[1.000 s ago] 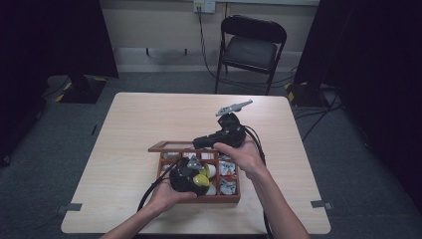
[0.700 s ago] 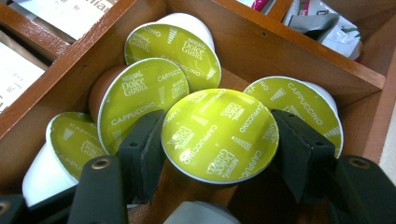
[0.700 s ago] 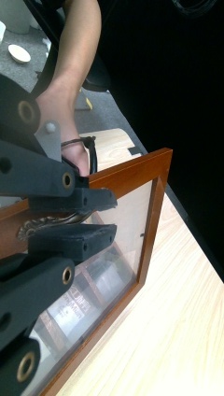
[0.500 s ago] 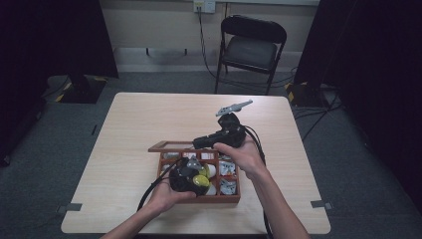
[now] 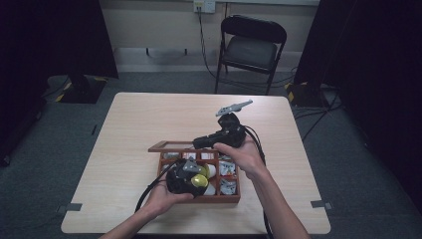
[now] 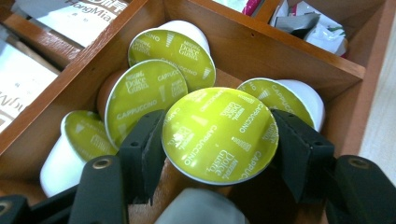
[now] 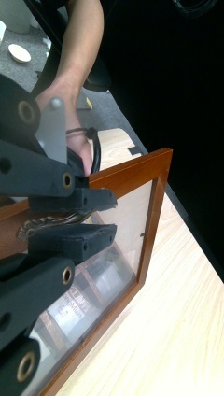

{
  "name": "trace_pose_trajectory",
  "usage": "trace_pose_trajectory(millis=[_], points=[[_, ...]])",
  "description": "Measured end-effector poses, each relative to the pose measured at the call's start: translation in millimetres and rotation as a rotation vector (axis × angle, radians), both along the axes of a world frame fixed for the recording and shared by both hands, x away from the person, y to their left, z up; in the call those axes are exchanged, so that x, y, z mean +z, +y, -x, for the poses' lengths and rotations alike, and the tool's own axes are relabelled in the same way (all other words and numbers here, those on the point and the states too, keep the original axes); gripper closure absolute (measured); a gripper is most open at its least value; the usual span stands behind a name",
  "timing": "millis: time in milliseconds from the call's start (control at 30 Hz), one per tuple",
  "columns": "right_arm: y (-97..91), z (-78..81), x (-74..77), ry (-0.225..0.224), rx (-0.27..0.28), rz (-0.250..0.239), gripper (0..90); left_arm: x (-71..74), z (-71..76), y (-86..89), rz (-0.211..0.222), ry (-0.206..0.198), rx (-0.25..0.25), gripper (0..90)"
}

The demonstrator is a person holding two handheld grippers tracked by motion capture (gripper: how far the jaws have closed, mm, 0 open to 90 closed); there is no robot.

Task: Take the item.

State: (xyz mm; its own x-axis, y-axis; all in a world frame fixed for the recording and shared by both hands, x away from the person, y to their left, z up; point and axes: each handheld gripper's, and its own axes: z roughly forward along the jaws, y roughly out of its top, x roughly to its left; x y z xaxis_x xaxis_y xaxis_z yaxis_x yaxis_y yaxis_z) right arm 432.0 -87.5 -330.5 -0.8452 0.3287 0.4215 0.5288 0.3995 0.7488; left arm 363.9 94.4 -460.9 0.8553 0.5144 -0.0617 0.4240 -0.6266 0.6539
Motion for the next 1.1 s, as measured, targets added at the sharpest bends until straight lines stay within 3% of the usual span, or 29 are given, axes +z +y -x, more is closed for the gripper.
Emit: trace_pose_trajectory(millis=[300,500,633,1100], points=[[0.0,-0.1,0.3,0.001,-0.001,0.0,81.5,5.0,8.7,6.4,0.051,-0.03,0.016,38.1],[0.1,-0.1,0.3,0.0,0.0,0.001,81.5,7.7,16.4,5.5,0.044,-0.05,-0.008,38.2],[0.1,0.1,0.3,-0.001,-0.001,0.001,81.5,12.6,20.2,7.5,0.06,-0.061,0.003,38.2],[0.1,0.5,-0.2,-0.002,0.0,0.001,81.5,15.3,30.0,17.3,0.128,-0.055,0.001,38.2]])
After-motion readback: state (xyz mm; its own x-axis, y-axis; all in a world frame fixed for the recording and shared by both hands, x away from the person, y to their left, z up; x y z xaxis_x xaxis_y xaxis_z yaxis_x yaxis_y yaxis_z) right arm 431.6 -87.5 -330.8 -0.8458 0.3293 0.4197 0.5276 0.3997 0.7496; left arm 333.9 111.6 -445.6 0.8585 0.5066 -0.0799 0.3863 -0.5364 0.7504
